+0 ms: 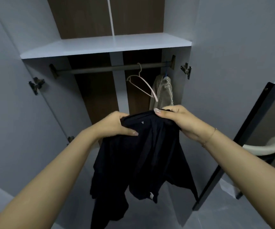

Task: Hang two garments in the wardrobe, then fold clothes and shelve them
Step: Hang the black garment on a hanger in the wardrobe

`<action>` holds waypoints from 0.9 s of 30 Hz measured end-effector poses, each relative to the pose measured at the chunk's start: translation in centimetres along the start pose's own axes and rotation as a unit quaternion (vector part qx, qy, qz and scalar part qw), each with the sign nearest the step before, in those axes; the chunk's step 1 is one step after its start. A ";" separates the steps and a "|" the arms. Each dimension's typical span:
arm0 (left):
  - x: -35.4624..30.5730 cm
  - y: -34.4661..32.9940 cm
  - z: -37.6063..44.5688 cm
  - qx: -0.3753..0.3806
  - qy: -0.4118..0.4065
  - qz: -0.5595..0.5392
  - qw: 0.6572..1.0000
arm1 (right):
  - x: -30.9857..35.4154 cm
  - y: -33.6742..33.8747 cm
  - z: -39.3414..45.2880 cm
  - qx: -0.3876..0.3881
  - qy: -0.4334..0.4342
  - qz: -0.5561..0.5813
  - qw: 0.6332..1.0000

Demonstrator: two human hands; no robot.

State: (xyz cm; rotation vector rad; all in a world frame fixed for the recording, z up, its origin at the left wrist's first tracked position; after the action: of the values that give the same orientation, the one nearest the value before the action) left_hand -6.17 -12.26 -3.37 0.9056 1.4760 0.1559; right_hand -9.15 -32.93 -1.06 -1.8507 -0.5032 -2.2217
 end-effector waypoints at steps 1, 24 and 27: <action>1.6 -0.2 -0.2 -0.003 0.020 0.022 1.000 | -0.1 -0.4 0.4 0.000 -0.008 0.030 1.000; 9.5 8.8 -3.3 -0.272 0.146 -0.210 0.928 | -1.1 6.8 1.9 -0.192 0.101 -0.127 0.968; 7.7 10.5 -3.1 -0.278 0.101 -0.140 0.945 | -2.2 8.0 2.6 -0.224 0.102 -0.215 0.945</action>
State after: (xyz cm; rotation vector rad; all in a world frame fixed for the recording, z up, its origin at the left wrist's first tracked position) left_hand -3.31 0.79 -2.60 0.2232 1.6155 0.4391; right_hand -3.39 -39.46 -1.80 -1.8008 -0.4201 -2.9943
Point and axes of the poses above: each hand's wrist, its own z-axis towards the middle knuckle, its own y-axis out of the back of the hand, x = y × z, the point moved 6 cm from there along z, towards the middle knuckle, and after that the axes turned 7 degrees about y, right-handed, at the moved point
